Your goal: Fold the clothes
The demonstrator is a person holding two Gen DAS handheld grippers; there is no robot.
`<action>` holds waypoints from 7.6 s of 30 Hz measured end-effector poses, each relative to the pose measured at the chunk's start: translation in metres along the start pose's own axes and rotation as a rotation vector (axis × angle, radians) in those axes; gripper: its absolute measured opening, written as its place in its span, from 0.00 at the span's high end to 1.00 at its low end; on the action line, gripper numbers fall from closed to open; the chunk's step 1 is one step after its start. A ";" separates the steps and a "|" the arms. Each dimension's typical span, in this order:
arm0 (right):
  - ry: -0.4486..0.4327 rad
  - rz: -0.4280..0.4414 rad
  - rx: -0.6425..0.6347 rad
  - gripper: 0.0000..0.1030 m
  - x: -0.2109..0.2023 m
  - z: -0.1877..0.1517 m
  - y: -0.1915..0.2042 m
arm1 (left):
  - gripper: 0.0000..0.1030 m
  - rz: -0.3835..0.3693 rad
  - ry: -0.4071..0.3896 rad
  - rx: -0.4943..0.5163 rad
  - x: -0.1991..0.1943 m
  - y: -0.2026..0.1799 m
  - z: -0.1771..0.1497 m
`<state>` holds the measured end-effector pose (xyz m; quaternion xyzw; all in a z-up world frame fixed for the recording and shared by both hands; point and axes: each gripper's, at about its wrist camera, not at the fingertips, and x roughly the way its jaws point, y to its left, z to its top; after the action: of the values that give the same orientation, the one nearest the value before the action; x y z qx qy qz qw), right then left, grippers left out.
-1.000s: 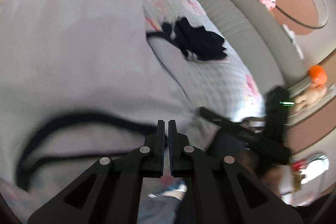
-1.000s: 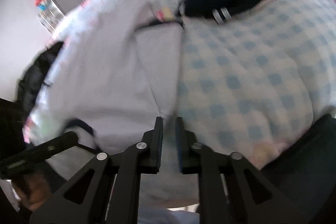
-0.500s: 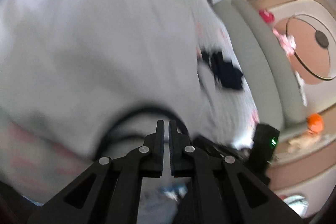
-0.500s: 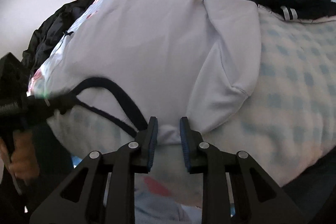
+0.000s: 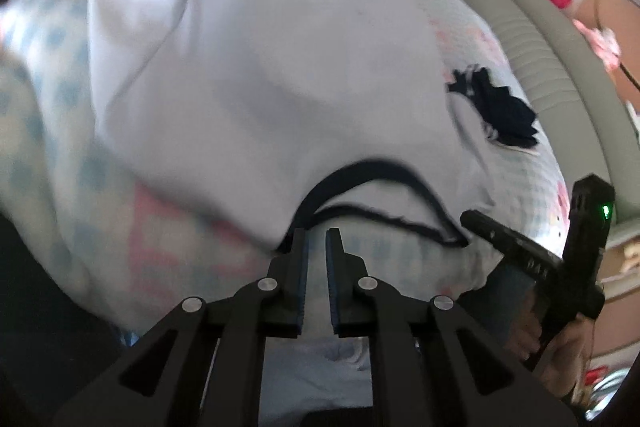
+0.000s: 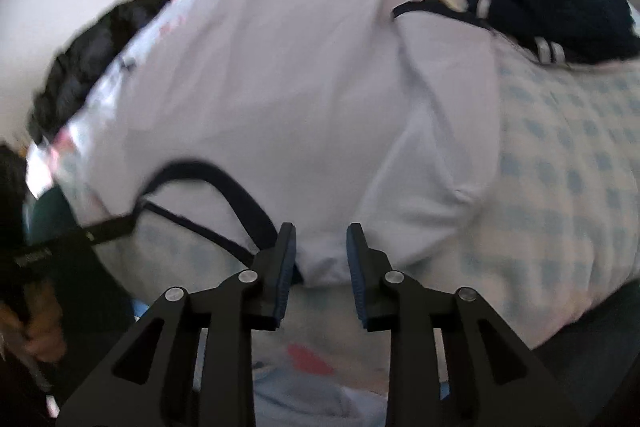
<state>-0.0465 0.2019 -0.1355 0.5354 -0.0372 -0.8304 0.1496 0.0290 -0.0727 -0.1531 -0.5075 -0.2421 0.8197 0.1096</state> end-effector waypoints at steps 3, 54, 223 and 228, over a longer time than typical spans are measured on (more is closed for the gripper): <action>-0.010 -0.063 -0.001 0.70 0.001 0.010 -0.012 | 0.83 0.003 -0.005 0.001 0.001 -0.004 0.013; -0.193 0.047 0.034 0.99 -0.036 0.084 -0.050 | 0.72 -0.177 -0.009 0.171 0.055 -0.103 0.049; -0.018 -0.049 -0.562 0.92 0.150 0.162 0.248 | 0.94 0.042 -0.286 -0.403 -0.005 0.173 0.146; 0.020 0.187 -0.546 0.78 0.126 0.157 0.263 | 0.91 0.052 -0.289 -0.398 -0.007 0.173 0.146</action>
<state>-0.1811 -0.1000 -0.1208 0.4775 0.1400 -0.7871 0.3644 -0.0860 -0.2656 -0.1818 -0.4027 -0.3988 0.8224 -0.0492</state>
